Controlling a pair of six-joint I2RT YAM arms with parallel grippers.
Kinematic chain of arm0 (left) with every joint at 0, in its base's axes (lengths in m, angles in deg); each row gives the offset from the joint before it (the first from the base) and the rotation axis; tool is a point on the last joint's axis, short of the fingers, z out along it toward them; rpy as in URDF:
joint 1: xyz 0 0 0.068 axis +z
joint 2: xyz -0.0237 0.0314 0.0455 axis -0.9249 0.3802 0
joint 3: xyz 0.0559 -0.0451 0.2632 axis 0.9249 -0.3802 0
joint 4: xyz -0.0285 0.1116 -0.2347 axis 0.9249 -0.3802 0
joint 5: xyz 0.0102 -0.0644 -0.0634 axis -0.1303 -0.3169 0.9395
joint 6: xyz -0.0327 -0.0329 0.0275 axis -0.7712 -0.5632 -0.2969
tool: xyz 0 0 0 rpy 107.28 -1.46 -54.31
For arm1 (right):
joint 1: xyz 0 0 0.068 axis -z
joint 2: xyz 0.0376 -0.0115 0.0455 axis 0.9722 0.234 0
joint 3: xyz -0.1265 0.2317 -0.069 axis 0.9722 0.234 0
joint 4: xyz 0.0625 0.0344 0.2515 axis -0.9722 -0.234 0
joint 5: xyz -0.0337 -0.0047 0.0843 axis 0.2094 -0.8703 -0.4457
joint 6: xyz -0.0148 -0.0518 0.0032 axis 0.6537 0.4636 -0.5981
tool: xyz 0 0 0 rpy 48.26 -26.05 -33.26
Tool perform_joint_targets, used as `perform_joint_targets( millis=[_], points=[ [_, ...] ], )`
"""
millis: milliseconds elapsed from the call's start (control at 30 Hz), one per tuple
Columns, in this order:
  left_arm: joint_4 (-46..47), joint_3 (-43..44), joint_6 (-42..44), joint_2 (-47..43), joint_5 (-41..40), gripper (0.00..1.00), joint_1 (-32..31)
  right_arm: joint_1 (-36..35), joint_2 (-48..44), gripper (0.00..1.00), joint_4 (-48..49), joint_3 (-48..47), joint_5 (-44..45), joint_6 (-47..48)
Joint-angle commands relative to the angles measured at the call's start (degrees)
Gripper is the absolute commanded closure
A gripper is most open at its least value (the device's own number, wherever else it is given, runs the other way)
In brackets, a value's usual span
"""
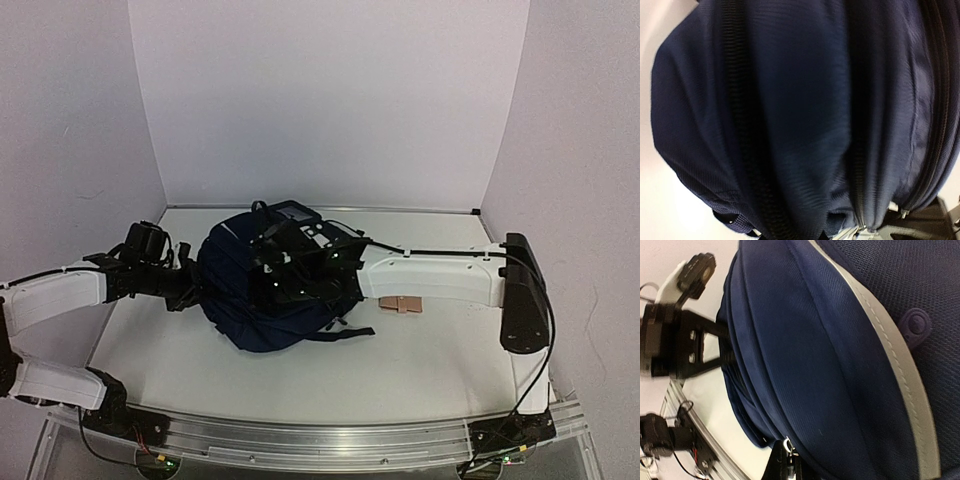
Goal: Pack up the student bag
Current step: Unzip the student bag at the center of the board.
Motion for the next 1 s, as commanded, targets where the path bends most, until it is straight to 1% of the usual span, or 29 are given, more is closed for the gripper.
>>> perform_joint_targets(
  millis=[0, 100, 200, 400, 533, 633, 733, 800, 833, 900, 967],
  points=[
    [13.1, 1.8, 2.7, 0.4, 7.0, 1.00, -6.3, -0.7, 3.6, 1.00, 6.2, -7.5, 3.4, -5.7],
    [15.3, 0.8, 2.8, 1.0, 8.2, 1.00, -8.0, 0.5, 6.3, 1.00, 6.2, -10.3, 5.1, -6.8],
    [18.3, -0.5, 2.3, 1.7, 10.0, 1.00, -9.6, 1.8, 9.9, 0.99, 6.2, -14.2, 4.1, -6.3],
    [21.8, -1.3, 1.6, 3.7, 11.6, 1.00, -13.1, 3.2, 16.2, 0.98, 6.3, -23.0, 1.8, -2.9],
    [23.3, -0.5, 1.2, 6.1, 11.6, 1.00, -15.4, 3.7, 19.4, 0.95, 6.3, -28.9, 0.7, -0.3],
    [24.3, -0.4, 0.6, 6.7, 10.9, 1.00, -16.4, 4.2, 19.7, 0.94, 6.3, -29.7, 0.6, 0.5],
    [23.3, -1.0, 0.0, 5.3, 8.6, 1.00, -16.4, 4.6, 17.4, 0.91, 6.3, -27.8, 0.0, 1.1],
    [21.0, -1.2, -0.1, 3.6, 5.5, 0.99, -16.4, 4.7, 14.3, 0.85, 6.3, -25.6, -1.5, 2.0],
    [19.6, -1.3, -0.1, 2.4, 4.2, 0.96, -16.4, 4.7, 12.5, 0.81, 6.3, -24.1, -2.3, 2.8],
    [16.4, -1.3, 0.2, 0.1, 1.8, 0.85, -16.3, 4.7, 7.9, 0.71, 6.3, -19.4, -4.3, 4.1],
    [12.2, -1.1, 0.8, -2.7, -1.8, 0.67, -16.3, 4.7, 0.9, 0.59, 6.3, -12.9, -4.7, 5.6]
  ],
)
